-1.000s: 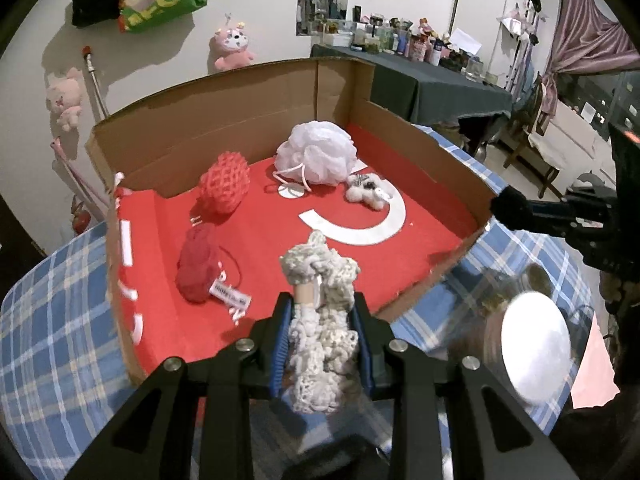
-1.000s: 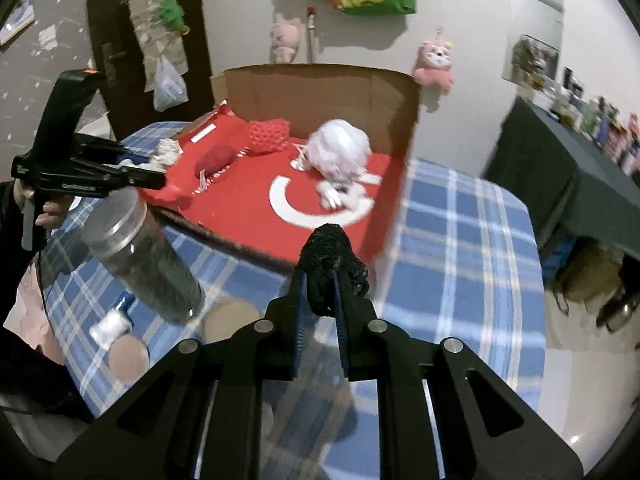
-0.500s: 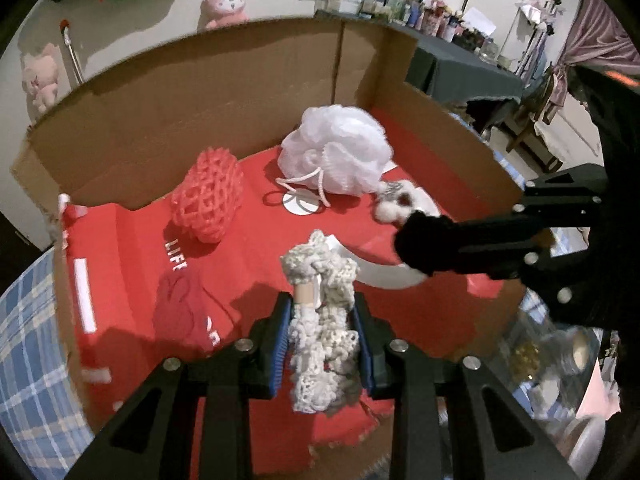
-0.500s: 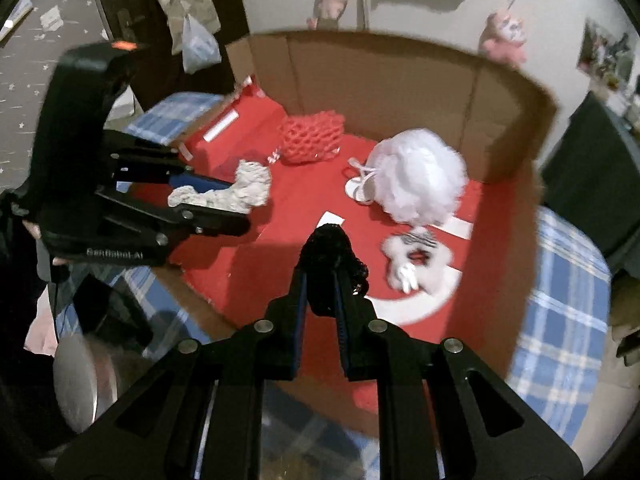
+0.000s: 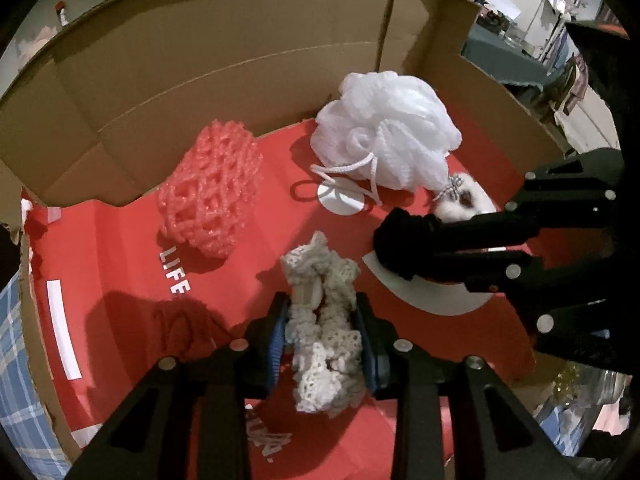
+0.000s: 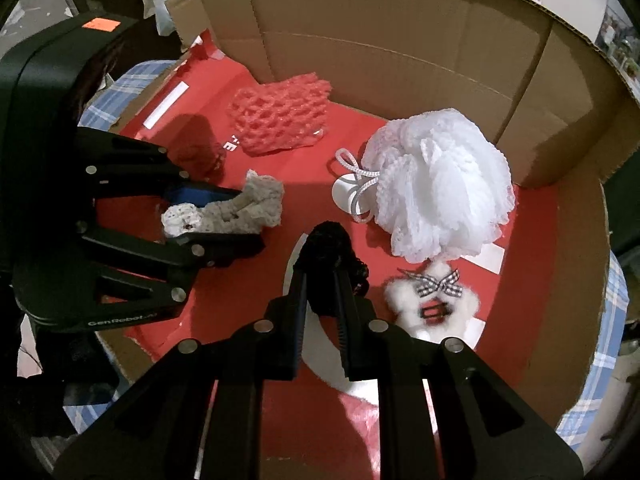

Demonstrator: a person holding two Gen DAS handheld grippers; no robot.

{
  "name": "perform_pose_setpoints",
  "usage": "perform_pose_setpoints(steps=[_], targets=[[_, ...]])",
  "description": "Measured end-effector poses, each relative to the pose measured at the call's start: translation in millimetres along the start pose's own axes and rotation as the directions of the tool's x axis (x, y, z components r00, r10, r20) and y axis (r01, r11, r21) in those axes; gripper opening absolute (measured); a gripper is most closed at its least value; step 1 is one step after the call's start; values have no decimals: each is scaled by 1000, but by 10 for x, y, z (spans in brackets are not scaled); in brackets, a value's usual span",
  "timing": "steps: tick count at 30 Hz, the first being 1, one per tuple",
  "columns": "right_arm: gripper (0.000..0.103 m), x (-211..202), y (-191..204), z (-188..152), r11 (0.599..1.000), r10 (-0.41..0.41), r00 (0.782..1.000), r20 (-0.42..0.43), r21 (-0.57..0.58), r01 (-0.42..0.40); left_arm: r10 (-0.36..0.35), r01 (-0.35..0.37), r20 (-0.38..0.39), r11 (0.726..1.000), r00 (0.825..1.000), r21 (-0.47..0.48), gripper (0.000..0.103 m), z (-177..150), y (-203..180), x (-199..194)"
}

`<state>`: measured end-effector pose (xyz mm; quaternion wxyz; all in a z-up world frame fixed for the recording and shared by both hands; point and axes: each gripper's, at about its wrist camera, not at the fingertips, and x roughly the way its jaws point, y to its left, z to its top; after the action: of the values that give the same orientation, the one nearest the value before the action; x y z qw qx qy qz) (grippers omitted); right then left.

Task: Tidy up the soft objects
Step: 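Lower the scrunchie and pompom into the box and open both tools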

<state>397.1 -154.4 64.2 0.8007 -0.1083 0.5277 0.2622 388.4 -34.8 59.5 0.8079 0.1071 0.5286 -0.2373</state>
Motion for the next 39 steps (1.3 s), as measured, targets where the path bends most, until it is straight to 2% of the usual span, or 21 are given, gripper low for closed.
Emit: perform_pose_setpoints(steps=[16, 24, 28, 34, 39], targets=[[16, 76, 51, 23, 999, -28, 1000, 12, -25, 28, 21, -21, 4, 1000, 1000, 14, 37, 30, -111, 35], [17, 71, 23, 15, 999, -32, 999, 20, -15, 33, 22, -22, 10, 1000, 1000, 16, 41, -2, -84, 6], [18, 57, -1, 3, 999, -36, 999, 23, -17, 36, 22, -23, 23, 1000, 999, 12, 46, -18, -82, -21], [18, 26, -17, -14, 999, -35, 999, 30, -8, 36, 28, -28, 35, 1000, 999, 13, 47, -38, -58, -57], [21, 2, -9, -32, 999, -38, 999, 31, -4, 38, 30, -31, 55, 999, 998, 9, 52, -100, -21, -136]])
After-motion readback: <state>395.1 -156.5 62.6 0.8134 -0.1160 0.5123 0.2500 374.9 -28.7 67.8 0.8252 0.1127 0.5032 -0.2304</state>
